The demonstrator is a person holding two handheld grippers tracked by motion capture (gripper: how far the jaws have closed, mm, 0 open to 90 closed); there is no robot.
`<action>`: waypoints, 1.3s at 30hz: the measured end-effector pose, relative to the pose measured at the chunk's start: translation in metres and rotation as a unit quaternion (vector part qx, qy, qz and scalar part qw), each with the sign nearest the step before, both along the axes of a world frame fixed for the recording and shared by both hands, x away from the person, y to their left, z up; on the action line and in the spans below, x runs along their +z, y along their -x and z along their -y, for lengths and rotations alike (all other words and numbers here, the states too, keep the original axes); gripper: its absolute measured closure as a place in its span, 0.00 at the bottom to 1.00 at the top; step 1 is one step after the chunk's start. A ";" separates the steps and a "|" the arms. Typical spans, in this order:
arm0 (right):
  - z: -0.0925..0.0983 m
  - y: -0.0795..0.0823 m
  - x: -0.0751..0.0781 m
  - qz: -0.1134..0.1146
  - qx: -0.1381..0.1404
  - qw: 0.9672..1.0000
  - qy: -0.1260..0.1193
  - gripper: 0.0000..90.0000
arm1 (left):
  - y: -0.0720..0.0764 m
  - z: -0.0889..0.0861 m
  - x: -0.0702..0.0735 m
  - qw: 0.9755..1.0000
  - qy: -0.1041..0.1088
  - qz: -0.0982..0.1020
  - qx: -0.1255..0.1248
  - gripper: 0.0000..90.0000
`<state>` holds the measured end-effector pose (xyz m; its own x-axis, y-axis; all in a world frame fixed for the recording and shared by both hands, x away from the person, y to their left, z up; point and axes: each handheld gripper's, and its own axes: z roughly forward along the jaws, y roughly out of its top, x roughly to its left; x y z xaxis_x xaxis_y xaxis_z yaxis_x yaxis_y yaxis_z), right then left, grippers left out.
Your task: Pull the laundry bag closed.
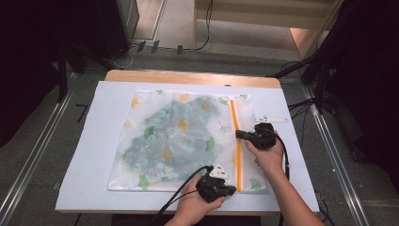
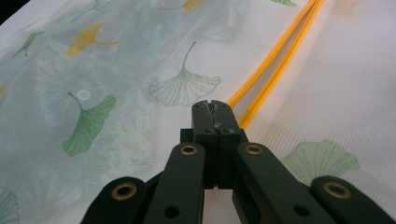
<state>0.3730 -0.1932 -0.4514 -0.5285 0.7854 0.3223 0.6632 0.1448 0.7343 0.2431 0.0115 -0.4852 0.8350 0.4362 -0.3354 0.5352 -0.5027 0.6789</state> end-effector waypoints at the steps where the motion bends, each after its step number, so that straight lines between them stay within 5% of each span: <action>1: 0.000 -0.002 0.000 0.000 -0.001 1.000 -0.001 1.00 | 0.000 0.000 0.000 1.000 0.000 0.000 0.000 1.00; 39: -0.013 -0.108 0.012 0.003 -0.036 0.999 0.024 1.00 | -0.001 0.000 0.000 1.000 0.003 -0.001 -0.001 1.00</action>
<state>0.4805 -0.1803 -0.4397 -0.4719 0.8357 0.2810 0.6687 0.1315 0.7318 0.2436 0.0119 -0.4857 0.8349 0.4334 -0.3392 0.5360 -0.4999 0.6803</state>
